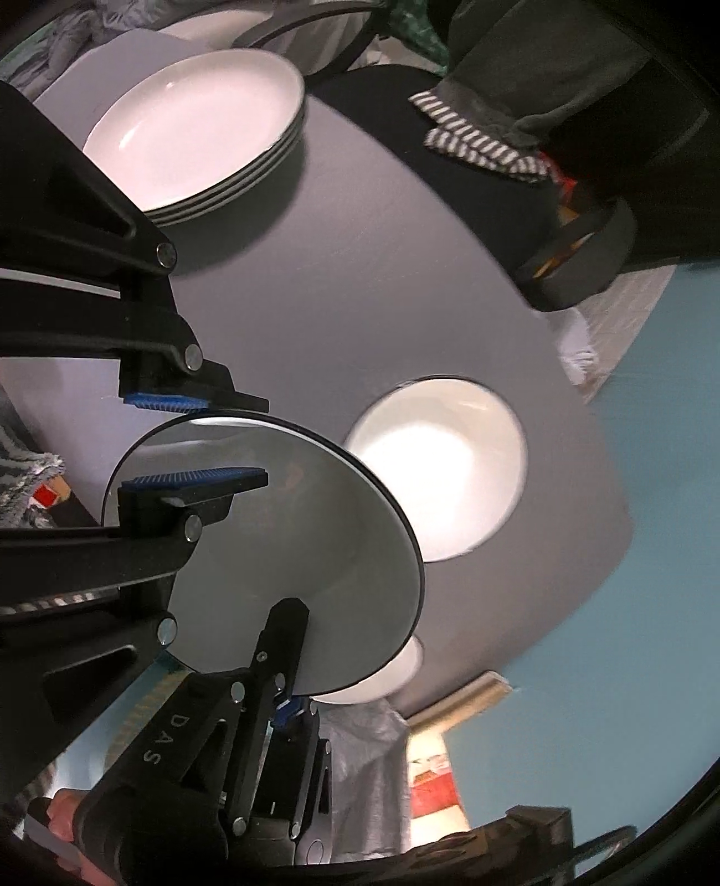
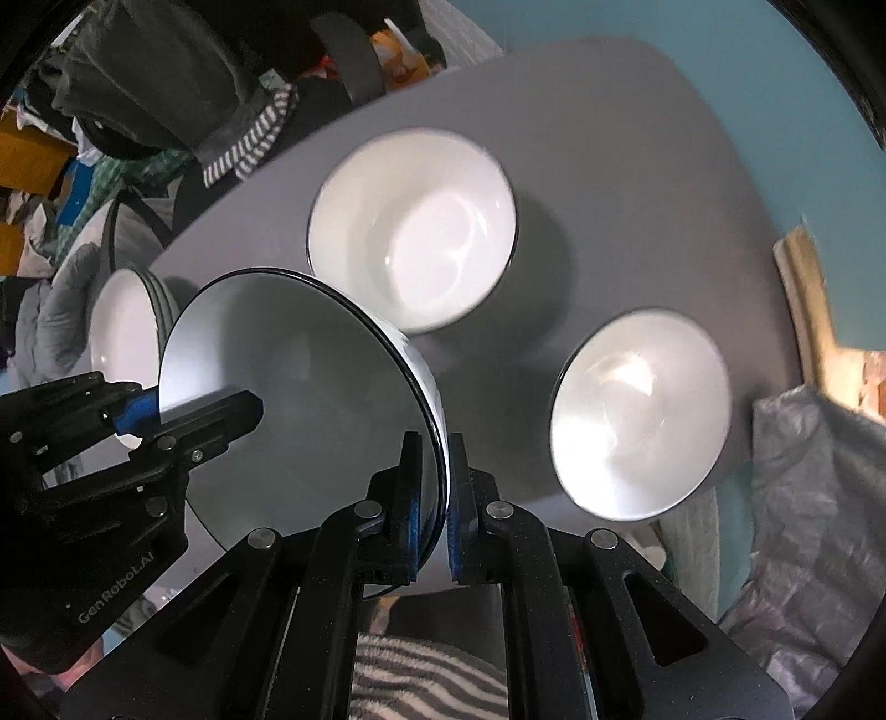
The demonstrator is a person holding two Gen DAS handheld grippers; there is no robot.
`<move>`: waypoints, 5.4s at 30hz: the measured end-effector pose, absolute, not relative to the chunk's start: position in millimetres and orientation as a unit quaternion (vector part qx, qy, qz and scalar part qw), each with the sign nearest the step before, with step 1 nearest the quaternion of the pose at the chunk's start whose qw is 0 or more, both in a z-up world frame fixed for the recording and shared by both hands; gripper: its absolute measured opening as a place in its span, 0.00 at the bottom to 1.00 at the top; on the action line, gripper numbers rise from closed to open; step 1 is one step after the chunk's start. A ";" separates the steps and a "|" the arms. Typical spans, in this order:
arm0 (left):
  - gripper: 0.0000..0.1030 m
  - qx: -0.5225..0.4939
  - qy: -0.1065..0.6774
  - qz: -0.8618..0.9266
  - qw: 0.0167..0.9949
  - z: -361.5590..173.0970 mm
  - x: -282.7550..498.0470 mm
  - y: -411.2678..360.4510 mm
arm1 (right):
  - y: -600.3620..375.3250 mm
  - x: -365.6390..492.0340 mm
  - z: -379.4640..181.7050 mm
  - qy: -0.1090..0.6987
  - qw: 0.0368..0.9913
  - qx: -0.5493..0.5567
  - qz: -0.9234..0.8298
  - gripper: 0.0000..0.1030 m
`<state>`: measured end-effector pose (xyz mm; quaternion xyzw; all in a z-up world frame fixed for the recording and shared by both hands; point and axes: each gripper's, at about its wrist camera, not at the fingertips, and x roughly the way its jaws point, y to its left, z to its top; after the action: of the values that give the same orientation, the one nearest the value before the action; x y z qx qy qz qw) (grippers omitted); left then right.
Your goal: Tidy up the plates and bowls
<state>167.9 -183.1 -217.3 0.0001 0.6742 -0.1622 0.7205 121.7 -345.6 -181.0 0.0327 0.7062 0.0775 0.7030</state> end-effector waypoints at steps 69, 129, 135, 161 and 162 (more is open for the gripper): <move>0.65 -0.006 0.677 -0.126 0.725 -224.3 213.8 -207.7 | -424.2 180.6 -165.8 0.690 0.722 -0.019 0.039 0.47; 0.15 0.059 0.734 -0.185 0.651 -317.4 180.0 -334.6 | -507.0 133.1 -252.2 0.720 0.686 0.097 0.021 0.10; 0.11 0.066 0.731 -0.191 0.652 -315.5 178.7 -334.1 | -507.9 130.1 -252.0 0.720 0.687 0.098 0.012 0.08; 0.10 0.055 0.694 -0.182 0.694 -237.3 166.2 -302.0 | -464.2 134.8 -184.0 0.706 0.702 0.086 0.041 0.05; 0.10 0.052 0.692 -0.181 0.697 -233.8 168.2 -300.4 | -460.6 137.5 -177.5 0.702 0.706 0.084 0.043 0.05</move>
<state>168.2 -300.4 -233.8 0.0523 0.6923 -0.1805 0.6967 137.5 -460.6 -177.5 0.0836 0.7022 0.0427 0.7058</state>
